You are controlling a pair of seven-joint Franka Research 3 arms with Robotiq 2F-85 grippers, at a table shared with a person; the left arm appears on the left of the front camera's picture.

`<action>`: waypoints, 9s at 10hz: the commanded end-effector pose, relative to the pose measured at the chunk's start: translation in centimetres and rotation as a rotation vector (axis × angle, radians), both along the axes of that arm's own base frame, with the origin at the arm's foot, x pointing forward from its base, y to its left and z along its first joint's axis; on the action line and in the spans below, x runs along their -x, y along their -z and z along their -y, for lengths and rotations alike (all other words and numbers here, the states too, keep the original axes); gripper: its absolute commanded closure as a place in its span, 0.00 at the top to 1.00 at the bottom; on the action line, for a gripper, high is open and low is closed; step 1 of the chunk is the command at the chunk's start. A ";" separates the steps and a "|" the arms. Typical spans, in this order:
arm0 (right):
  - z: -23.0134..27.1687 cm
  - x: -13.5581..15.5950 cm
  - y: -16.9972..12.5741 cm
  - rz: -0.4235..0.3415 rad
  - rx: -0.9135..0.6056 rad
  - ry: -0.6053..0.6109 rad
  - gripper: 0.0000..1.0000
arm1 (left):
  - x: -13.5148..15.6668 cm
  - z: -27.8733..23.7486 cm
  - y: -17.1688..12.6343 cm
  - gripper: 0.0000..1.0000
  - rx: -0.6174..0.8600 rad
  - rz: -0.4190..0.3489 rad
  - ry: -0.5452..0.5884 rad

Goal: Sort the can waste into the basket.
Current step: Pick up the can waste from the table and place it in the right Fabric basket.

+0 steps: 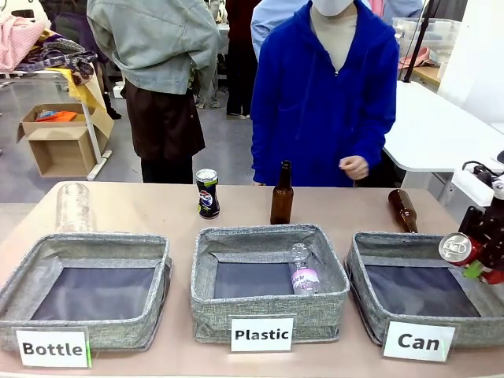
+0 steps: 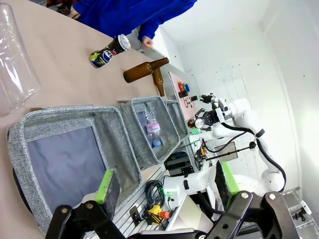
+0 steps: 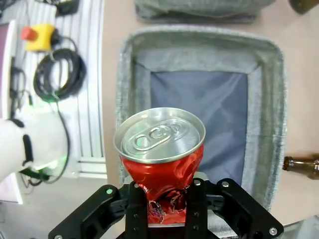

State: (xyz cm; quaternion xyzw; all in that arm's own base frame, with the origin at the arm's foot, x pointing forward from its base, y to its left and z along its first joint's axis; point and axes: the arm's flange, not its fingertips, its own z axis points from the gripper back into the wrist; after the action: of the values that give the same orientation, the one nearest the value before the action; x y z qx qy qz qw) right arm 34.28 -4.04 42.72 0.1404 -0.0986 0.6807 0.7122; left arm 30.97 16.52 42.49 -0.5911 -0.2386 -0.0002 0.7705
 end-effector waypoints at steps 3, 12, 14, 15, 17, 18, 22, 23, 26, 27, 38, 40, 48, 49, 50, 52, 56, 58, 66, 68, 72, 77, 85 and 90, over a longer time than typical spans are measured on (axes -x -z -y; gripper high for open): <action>0.0 -0.2 0.9 -0.042 0.022 0.029 1.00 | 0.1 -0.2 0.0 1.00 -0.005 0.019 0.014; 2.0 -5.7 -1.8 -0.282 -0.895 1.008 1.00 | 0.1 -0.2 0.0 1.00 -0.005 0.019 0.014; 0.6 -6.8 -1.0 -0.485 -0.918 1.101 1.00 | 0.1 -0.2 0.0 1.00 -0.005 0.019 0.014; 1.1 -7.7 -0.8 -0.473 -0.954 1.244 1.00 | 0.1 -0.2 0.0 1.00 -0.005 0.019 0.014; 3.0 -8.6 -0.7 -0.578 -1.153 1.301 1.00 | 0.1 -0.2 0.0 1.00 -0.005 0.019 0.014; 2.2 -7.9 -0.4 -0.540 -0.862 1.128 1.00 | 0.1 -0.2 0.0 1.00 -0.005 0.019 0.014; 2.2 -7.9 -0.4 -0.540 -0.862 1.128 1.00 | 0.1 -0.2 0.0 1.00 -0.005 0.019 0.014; 2.2 -7.9 -0.4 -0.540 -0.862 1.128 1.00 | 0.1 -0.2 0.0 1.00 -0.005 0.019 0.014; 2.2 -7.9 -0.4 -0.540 -0.862 1.128 1.00 | 1.8 -2.5 -1.4 1.00 0.059 0.034 0.028; 2.2 -7.9 -0.4 -0.540 -0.862 1.128 1.00 | 4.0 -5.1 -3.1 1.00 0.087 0.089 -0.008; 2.2 -7.9 -0.4 -0.540 -0.862 1.128 1.00 | 4.4 -0.4 -6.9 1.00 0.054 0.189 0.133; 2.2 -7.9 -0.4 -0.540 -0.862 1.128 1.00 | 1.0 6.2 -6.3 1.00 -0.060 0.196 0.269; 2.2 -7.9 -0.4 -0.540 -0.862 1.128 1.00 | -7.6 22.4 1.0 1.00 -0.480 1.003 0.257; 2.2 -7.9 -0.4 -0.540 -0.862 1.128 1.00 | -8.4 22.7 2.4 1.00 -0.619 1.054 0.254; 2.2 -7.9 -0.4 -0.540 -0.862 1.128 1.00 | -8.9 22.7 3.7 1.00 -0.771 1.047 0.288; 2.2 -7.9 -0.4 -0.540 -0.862 1.128 1.00 | -8.9 21.6 1.5 1.00 -0.624 1.041 0.311; 2.2 -7.9 -0.4 -0.540 -0.862 1.128 1.00 | -9.3 22.1 2.4 1.00 -0.681 1.045 0.300; 2.2 -7.9 -0.4 -0.540 -0.862 1.128 1.00 | -14.3 23.0 2.2 1.00 -0.747 1.004 0.416; 2.2 -7.9 -0.4 -0.540 -0.862 1.128 1.00 | -27.9 27.0 6.7 1.00 -0.729 1.185 0.476; 2.2 -7.9 -0.4 -0.540 -0.862 1.128 1.00 | -28.2 26.2 7.3 1.00 -0.654 1.101 0.517; 2.2 -7.9 -0.4 -0.540 -0.862 1.128 1.00 | -9.6 11.1 -3.6 1.00 -0.372 1.285 0.533; 2.2 -7.9 -0.4 -0.540 -0.862 1.128 1.00 | -0.8 -4.6 -2.9 1.00 -0.266 1.198 0.190; 2.2 -7.9 -0.4 -0.540 -0.862 1.128 1.00 | -7.3 -1.0 -2.5 1.00 -0.275 1.119 0.250; 2.2 -7.9 -0.4 -0.540 -0.862 1.128 1.00 | -20.0 15.6 -1.0 1.00 -0.373 1.006 0.528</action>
State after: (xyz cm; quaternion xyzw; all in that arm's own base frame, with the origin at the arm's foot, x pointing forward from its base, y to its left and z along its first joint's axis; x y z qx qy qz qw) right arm 42.28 -6.07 42.99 0.4960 -0.2284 0.0478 0.8364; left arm 49.81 1.45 43.45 -0.4167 -0.4256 -0.5053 0.6244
